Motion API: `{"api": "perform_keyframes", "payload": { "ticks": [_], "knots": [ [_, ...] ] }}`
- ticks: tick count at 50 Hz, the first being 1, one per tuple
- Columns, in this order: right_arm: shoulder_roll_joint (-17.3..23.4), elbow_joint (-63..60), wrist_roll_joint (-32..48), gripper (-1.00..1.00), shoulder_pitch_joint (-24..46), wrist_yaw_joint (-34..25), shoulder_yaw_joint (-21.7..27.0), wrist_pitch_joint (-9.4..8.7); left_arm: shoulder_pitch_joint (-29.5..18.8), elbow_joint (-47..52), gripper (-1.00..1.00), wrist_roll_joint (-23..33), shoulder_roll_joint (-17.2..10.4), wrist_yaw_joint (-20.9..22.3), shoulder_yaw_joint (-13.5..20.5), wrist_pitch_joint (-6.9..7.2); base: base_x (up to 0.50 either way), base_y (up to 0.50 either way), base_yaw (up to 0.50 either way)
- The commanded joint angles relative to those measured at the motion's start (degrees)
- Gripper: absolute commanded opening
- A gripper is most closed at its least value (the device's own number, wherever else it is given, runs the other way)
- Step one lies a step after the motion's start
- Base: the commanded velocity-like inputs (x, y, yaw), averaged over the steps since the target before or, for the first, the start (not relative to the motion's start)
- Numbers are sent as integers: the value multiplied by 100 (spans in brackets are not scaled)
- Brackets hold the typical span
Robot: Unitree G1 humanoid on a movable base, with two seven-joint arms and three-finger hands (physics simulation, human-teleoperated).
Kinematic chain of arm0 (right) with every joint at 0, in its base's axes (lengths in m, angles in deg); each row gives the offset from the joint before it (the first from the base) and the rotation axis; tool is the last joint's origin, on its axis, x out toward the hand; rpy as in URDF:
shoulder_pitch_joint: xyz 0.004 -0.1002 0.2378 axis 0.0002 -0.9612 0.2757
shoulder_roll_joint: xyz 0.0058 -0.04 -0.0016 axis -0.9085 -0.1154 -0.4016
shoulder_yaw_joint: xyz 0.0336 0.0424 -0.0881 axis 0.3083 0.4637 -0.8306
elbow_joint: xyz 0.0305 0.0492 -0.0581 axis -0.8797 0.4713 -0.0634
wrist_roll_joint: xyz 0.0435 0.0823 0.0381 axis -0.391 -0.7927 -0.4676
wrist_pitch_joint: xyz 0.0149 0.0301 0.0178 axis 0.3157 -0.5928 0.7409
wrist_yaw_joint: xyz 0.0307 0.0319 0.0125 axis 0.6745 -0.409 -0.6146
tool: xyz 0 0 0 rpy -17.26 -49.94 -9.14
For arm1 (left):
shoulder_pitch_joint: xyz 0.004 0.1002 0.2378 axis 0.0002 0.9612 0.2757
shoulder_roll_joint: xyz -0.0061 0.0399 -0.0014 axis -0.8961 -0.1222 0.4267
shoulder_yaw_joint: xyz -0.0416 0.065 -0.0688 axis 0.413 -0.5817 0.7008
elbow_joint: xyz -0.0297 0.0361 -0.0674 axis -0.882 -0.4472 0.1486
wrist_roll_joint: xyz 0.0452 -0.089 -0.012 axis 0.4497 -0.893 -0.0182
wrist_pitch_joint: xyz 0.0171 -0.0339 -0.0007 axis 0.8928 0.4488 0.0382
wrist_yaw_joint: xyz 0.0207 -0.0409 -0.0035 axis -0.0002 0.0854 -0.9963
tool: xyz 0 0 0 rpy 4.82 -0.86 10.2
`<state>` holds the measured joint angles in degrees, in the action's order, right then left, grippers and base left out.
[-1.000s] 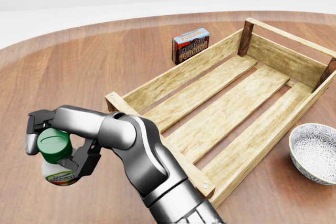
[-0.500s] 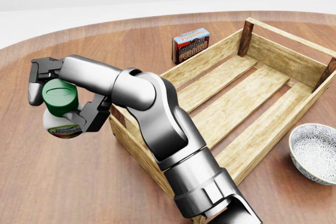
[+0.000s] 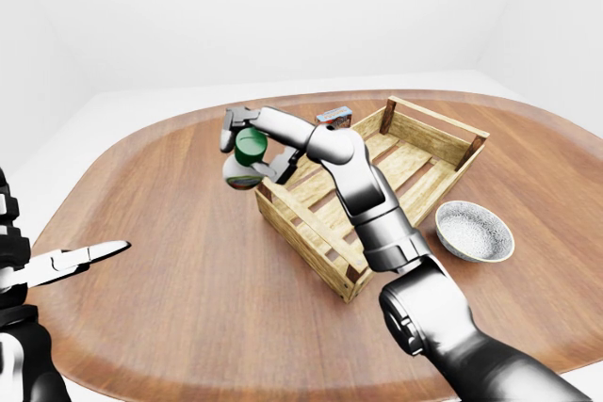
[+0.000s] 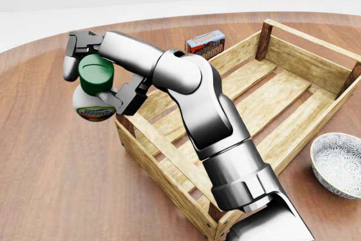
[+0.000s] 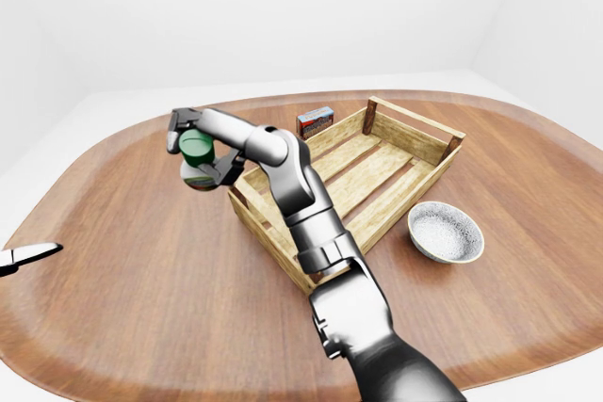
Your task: Pick up the salad dressing and put it in the tray.
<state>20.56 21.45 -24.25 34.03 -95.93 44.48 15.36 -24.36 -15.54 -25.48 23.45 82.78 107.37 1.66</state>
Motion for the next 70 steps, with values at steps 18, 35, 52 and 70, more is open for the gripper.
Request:
{"api": "perform_keyframes", "payload": {
  "ticks": [18,35,52,70],
  "knots": [
    [1307,-214,-753,-100,-232,125,586,0,-25,1,100,23,-15,-21,-21,0,0,0,0],
    [1839,172,-1087,-100,-728,494,913,0,-37,54,100,35,-16,-39,-36,0,0,0,0],
    [2294,782,-1477,-100,-1169,912,1161,0,-20,120,100,52,-1,-24,-13,0,0,0,0],
    [2913,4030,-2394,-100,-706,2895,1639,137,-30,63,100,105,10,-23,-51,0,0,0,0]
  ]
}}
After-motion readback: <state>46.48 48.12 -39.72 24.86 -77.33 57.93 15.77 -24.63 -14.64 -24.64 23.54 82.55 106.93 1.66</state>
